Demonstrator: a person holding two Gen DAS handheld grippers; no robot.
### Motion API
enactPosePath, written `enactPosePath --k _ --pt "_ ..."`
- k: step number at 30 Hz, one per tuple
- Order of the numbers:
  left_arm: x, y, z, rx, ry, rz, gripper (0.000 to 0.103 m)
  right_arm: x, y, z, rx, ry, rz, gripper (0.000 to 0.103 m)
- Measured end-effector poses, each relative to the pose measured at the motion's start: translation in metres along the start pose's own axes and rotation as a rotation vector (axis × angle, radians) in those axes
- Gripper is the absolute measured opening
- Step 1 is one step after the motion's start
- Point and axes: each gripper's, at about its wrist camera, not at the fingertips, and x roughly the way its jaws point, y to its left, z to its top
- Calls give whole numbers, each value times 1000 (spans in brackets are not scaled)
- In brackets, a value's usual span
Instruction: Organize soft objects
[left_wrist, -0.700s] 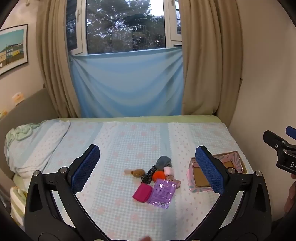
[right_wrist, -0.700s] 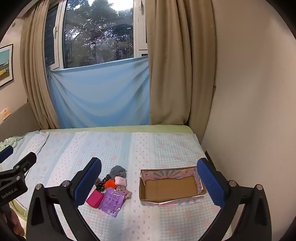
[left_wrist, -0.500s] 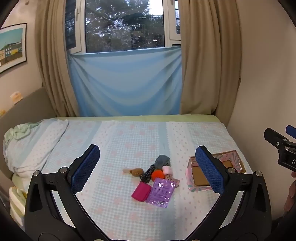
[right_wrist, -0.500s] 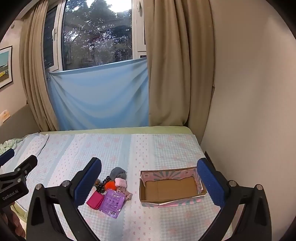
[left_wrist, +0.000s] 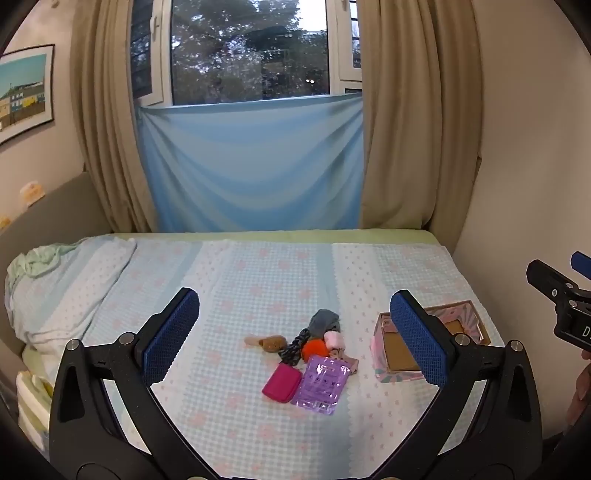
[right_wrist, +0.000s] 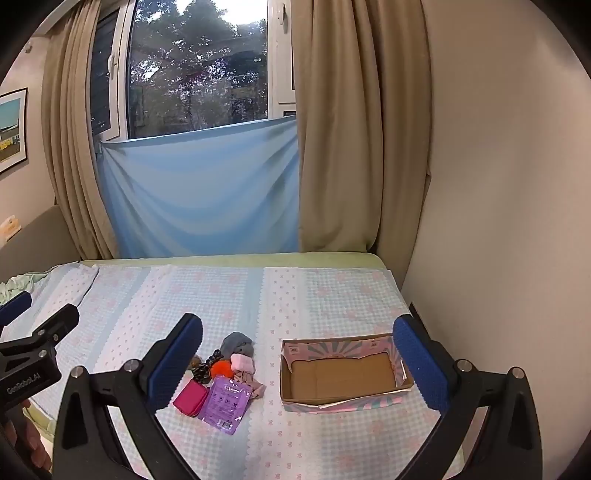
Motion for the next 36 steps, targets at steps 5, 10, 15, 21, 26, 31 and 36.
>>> enactPosePath --k 5,10,15,21,26,31,36 --pt "1 1 1 -2 -3 -1 102 0 1 -1 -4 -2 9 103" --pt "2 0 1 -3 -2 1 102 2 2 1 -4 -2 17 103" --pt "3 1 2 -10 0 3 102 3 3 0 -8 -2 21 103" --pt "3 3 2 -17 0 4 102 4 4 -1 -8 -2 23 103" --pt "4 3 2 -15 1 3 102 4 5 -2 -7 0 22 103" --pt "4 2 2 -15 1 3 102 4 5 -3 -7 -1 21 103" --pt "5 2 1 -15 2 1 102 4 4 -3 -6 -1 22 103"
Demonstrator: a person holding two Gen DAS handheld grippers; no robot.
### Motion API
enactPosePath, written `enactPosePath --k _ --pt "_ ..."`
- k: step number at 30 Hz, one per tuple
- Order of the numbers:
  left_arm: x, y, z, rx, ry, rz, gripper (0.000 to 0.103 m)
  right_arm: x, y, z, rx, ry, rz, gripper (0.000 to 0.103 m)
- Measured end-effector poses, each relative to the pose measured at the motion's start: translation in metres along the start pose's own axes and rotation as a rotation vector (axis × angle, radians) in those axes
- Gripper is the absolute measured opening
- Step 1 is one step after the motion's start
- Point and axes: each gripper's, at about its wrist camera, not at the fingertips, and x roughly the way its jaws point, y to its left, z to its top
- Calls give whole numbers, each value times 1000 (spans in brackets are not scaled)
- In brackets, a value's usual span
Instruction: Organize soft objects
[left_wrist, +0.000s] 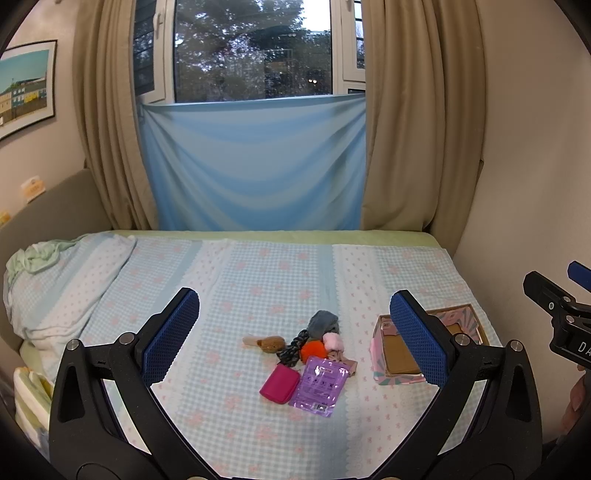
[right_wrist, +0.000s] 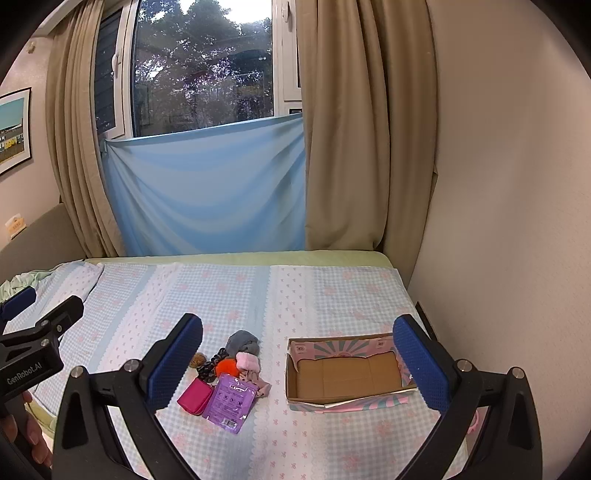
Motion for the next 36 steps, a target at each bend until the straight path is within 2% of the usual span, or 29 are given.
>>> enactPosePath --k 29,36 --pt "6 -3 -2 -11 19 -21 102 1 0 -5 -11 3 4 103" --pt "17 -3 -2 -26 48 -18 102 11 -2 -1 -16 40 20 103"
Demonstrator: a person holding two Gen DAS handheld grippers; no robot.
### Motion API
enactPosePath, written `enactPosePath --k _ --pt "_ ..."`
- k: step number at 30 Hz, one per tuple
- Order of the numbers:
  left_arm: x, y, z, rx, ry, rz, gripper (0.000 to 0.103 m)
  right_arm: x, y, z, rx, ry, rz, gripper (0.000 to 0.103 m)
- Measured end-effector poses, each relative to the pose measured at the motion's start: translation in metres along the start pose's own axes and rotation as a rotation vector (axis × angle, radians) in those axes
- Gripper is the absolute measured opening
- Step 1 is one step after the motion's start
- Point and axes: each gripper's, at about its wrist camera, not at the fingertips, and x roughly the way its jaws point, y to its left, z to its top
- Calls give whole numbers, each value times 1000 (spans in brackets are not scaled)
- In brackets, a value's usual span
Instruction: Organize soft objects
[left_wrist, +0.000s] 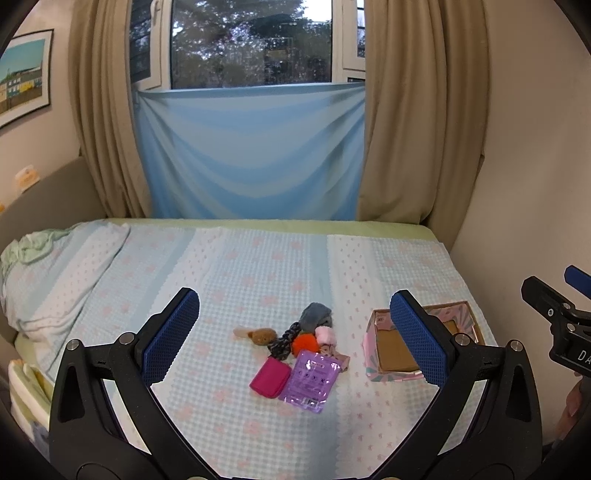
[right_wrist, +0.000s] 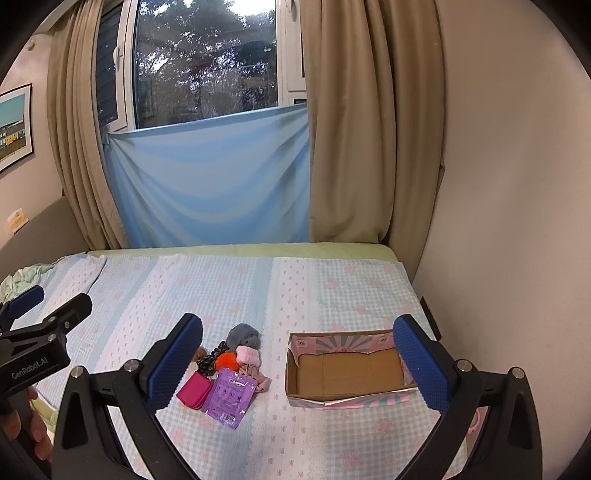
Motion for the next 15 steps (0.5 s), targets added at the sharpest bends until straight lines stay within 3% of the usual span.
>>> enactPosePath --k 8,15 --pt "27 3 -12 -49 34 35 102 38 -5 -4 -17 42 83 103" --pt "73 15 -28 -88 130 71 102 102 5 -15 -13 130 195 103"
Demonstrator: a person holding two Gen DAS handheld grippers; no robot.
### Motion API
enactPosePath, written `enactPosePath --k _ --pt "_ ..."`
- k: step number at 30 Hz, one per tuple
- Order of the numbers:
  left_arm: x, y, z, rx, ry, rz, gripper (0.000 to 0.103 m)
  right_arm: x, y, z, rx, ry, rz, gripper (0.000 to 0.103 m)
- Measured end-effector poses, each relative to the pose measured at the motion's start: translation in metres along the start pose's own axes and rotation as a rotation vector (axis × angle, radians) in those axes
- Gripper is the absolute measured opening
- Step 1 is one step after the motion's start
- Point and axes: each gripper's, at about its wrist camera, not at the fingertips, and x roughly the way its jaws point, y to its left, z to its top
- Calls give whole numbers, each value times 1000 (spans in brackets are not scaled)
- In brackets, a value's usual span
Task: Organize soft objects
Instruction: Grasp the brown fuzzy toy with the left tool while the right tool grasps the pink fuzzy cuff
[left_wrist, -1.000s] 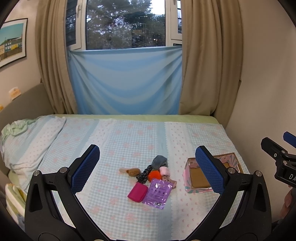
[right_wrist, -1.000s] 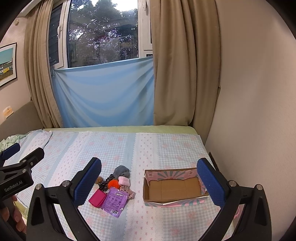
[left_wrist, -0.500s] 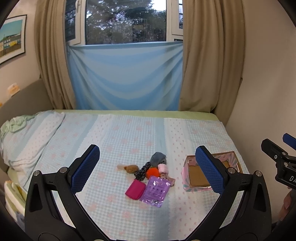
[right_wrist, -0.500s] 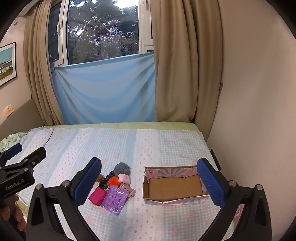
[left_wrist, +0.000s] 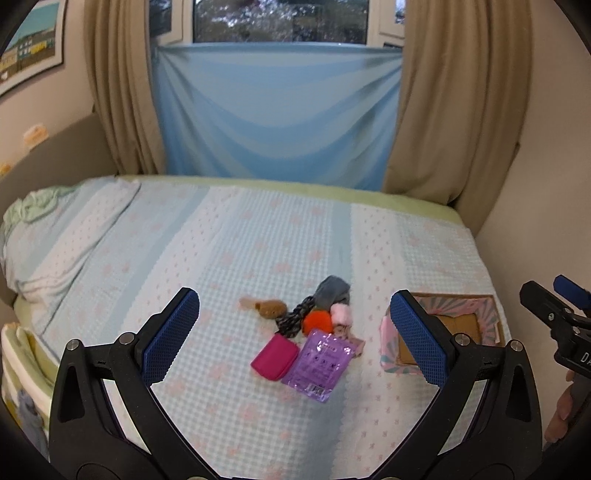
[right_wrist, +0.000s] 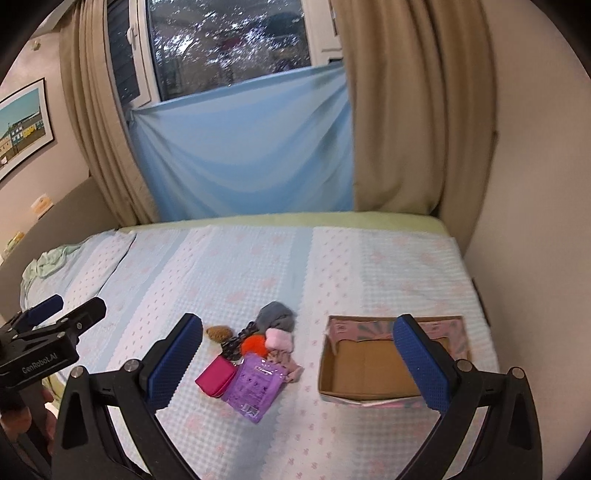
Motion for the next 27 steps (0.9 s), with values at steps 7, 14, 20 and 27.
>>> enactPosePath --k 7,14,20,27 --pt "88 36 -11 -69 136 -49 102 81 16 -12 45 102 8 103" --pt "199 61 -27 -108 279 -94 102 174 31 -29 83 223 -49 100" --pt "286 75 -40 -149 379 -114 102 256 39 -43 56 329 -75 98" --pt "365 75 -62 -149 477 -84 102 339 37 -61 22 435 -81 90"
